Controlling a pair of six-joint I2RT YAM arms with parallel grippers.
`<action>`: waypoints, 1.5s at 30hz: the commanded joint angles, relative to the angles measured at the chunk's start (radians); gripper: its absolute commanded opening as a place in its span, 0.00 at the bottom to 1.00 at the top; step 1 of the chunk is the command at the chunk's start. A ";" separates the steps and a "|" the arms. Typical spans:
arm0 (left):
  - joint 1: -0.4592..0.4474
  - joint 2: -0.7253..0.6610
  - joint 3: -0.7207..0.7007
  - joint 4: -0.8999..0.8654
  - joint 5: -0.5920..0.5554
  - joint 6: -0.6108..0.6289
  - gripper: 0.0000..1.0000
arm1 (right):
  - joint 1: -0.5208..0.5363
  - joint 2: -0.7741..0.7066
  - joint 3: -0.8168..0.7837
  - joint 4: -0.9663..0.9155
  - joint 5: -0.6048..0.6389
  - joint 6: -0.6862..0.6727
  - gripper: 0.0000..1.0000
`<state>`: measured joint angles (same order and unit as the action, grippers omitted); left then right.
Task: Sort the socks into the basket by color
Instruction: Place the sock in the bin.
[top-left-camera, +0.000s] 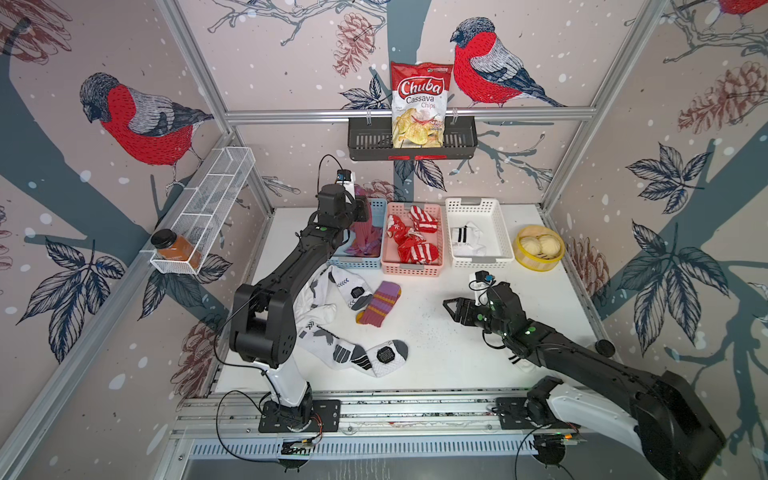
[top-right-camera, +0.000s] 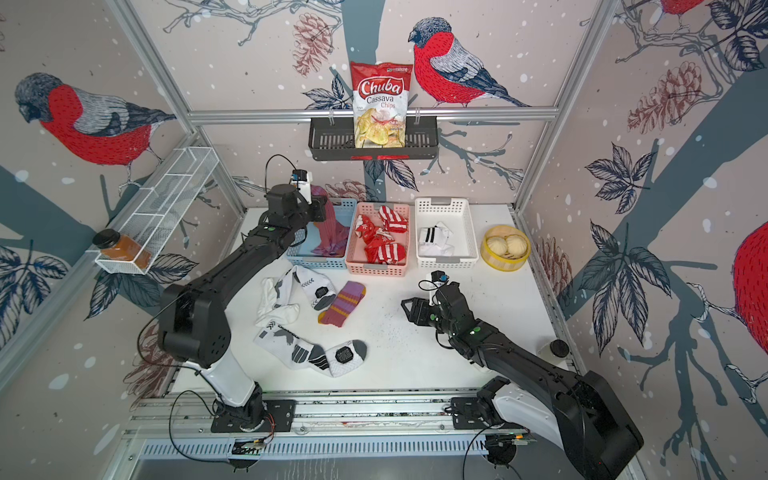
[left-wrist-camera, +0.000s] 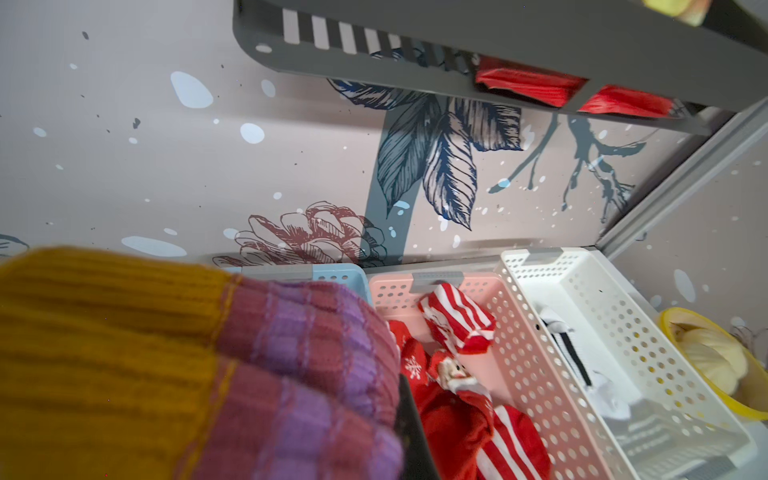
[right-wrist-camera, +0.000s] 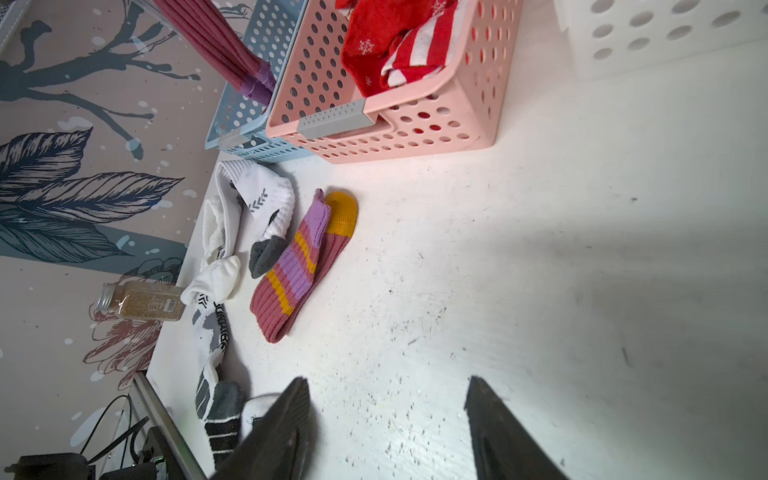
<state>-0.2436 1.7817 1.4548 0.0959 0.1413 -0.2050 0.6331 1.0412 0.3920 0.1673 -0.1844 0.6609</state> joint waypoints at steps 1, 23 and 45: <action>0.011 0.092 0.070 -0.065 0.021 0.016 0.00 | 0.004 -0.013 -0.003 0.002 0.026 0.010 0.62; 0.040 0.430 0.366 -0.442 -0.028 -0.030 0.31 | 0.017 -0.017 -0.009 -0.002 0.048 0.016 0.63; 0.019 -0.020 -0.094 -0.195 0.005 -0.087 0.44 | 0.139 0.227 0.155 0.036 0.091 -0.009 0.65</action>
<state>-0.2142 1.7973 1.4025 -0.1680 0.1524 -0.2710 0.7605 1.2324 0.5171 0.1738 -0.1127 0.6716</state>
